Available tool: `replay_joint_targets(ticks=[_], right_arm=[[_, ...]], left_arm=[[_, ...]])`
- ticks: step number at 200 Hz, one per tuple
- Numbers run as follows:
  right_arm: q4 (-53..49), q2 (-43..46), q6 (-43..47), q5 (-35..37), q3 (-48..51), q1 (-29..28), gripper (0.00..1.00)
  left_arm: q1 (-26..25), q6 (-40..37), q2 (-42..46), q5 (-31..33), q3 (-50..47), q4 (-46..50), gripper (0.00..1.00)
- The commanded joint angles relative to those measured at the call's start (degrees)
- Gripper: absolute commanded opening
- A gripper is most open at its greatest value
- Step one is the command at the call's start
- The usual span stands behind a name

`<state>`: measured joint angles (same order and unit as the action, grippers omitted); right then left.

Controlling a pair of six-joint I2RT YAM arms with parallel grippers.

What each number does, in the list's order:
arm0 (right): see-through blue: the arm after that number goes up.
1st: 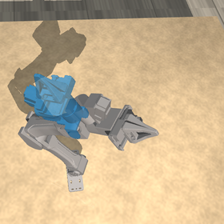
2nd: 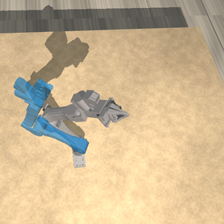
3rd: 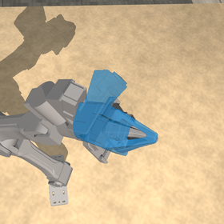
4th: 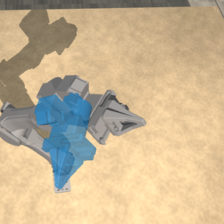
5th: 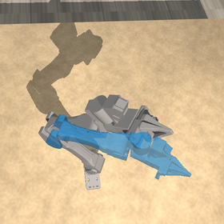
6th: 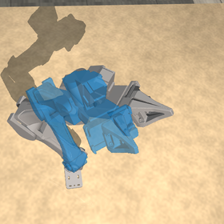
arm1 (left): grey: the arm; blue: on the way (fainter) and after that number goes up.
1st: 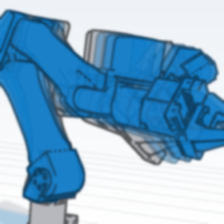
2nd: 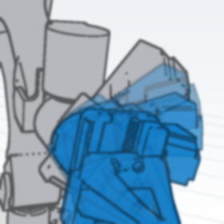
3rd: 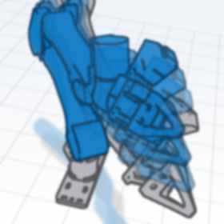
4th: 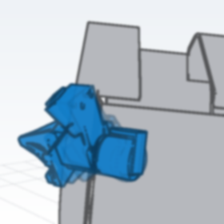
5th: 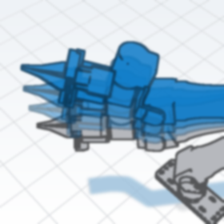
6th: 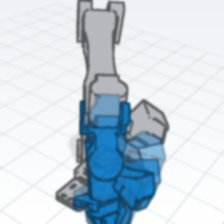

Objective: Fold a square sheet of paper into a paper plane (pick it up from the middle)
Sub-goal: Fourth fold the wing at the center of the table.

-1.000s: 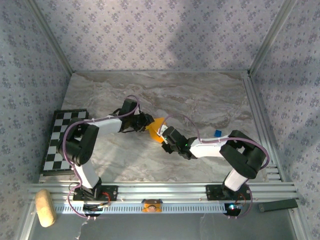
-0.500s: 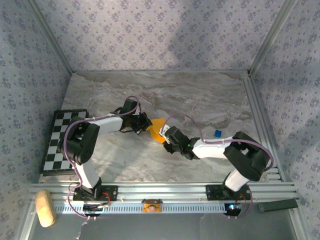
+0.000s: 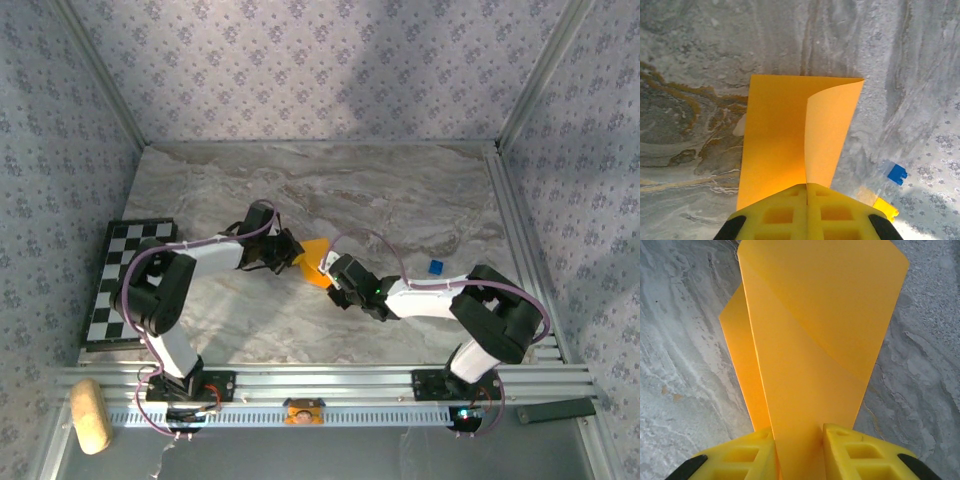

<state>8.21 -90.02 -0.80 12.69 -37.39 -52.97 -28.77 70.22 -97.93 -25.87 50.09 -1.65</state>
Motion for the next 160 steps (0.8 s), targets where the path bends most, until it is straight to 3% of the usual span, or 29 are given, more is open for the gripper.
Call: replay_joint_targets(ticks=[1,85,160], right_arm=[[-1.2,-0.6,0.2,1.4,-1.2,-0.5,0.27],[-1.0,-1.1,-0.4,0.4,-1.4,-0.3,0.18],[-0.7,-1.3,-1.3,-0.6,-1.9,0.0,0.18]], left_arm=[[-0.2,0.9,1.5,0.6,0.6,-0.3,0.00],[-0.1,-0.5,1.3,0.7,1.7,1.4,0.00],[-0.1,-0.9,1.7,1.2,1.9,2.0,0.00]])
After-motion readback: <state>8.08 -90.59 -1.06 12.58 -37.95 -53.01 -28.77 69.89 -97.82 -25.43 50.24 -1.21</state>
